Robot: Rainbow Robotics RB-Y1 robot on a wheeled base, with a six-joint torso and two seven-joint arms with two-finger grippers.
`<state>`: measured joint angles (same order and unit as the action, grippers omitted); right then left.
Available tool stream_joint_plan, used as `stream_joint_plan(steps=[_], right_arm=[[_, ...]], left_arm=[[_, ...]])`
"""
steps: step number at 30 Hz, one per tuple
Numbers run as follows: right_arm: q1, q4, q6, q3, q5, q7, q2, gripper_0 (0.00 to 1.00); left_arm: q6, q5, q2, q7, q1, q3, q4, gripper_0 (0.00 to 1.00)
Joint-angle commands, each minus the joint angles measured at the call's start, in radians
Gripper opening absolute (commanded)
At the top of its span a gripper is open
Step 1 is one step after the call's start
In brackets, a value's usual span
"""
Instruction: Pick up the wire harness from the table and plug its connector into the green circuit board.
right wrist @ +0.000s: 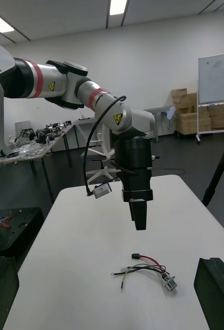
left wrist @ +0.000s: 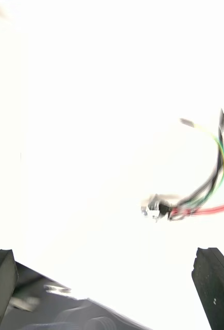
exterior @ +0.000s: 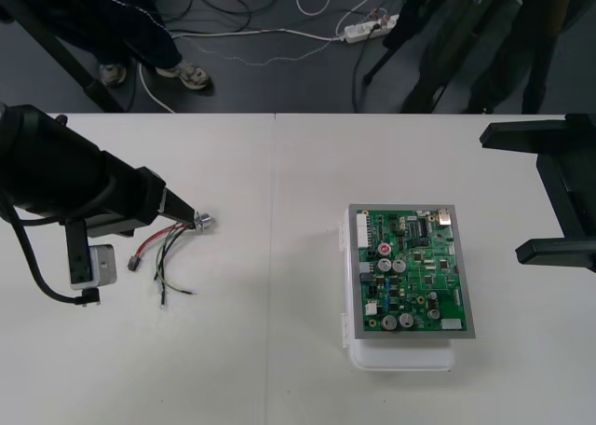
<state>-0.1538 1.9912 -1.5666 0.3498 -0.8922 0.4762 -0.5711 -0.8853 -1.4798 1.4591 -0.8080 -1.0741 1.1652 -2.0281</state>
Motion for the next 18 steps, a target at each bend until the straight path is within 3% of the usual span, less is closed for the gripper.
stream_joint_plan(steps=[1, 11, 18], right_arm=[[-0.026, 0.006, -0.004, -0.015, -0.016, -0.054, -0.009, 1.0], [-0.02, 0.006, -0.004, -0.006, -0.054, -0.048, -0.009, 1.0], [-0.013, 0.006, -0.004, -0.003, -0.054, -0.047, -0.009, 1.0]], left_arm=[[0.134, -0.088, 0.024, -0.186, -0.187, 0.168, -0.011, 1.0], [0.226, -0.129, -0.102, -0.275, -0.486, 0.525, 0.071, 1.0], [0.227, -0.142, -0.204, -0.278, -0.583, 0.637, 0.149, 1.0]])
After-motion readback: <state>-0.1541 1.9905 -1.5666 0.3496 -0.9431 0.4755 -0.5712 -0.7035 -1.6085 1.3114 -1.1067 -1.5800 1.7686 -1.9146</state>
